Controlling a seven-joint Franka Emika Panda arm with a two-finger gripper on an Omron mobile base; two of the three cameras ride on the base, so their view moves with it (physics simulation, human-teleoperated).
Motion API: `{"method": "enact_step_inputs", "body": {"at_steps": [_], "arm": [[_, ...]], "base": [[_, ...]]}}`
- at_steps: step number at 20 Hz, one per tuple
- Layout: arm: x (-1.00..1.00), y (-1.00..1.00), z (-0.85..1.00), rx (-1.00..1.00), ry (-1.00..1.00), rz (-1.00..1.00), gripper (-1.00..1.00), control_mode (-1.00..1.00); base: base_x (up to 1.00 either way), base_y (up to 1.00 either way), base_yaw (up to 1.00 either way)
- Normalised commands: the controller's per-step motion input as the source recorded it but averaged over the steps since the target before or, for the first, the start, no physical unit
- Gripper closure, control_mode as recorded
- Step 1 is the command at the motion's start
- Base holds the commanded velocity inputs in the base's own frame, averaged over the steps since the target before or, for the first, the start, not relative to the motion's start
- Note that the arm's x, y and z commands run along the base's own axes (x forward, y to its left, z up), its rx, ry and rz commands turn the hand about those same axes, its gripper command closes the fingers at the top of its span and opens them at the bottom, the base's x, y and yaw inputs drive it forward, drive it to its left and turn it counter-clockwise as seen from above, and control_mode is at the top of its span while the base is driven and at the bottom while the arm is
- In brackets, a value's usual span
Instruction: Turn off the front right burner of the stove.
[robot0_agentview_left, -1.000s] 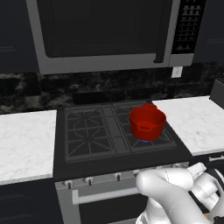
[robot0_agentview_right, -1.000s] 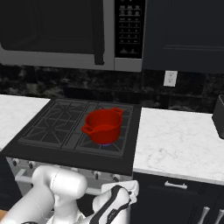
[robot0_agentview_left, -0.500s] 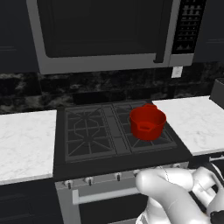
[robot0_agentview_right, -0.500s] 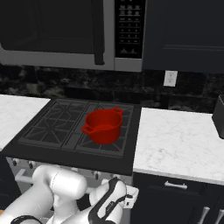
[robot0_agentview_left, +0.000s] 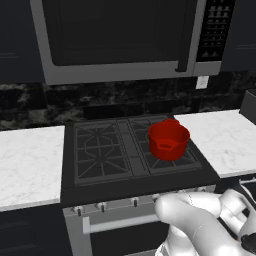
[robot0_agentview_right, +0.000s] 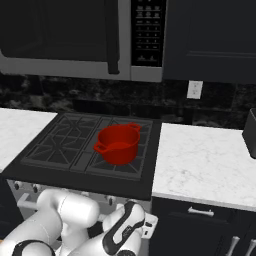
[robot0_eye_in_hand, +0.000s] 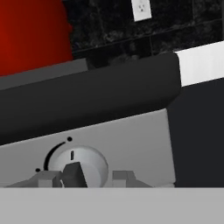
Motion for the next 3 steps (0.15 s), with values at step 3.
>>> {"method": "enact_step_inputs", "body": {"at_steps": [3], "arm": [[0.00,0.00,0.00,0.00,0.00,-0.01,1.00,-1.00]], "base": [[0.00,0.00,0.00]]}}
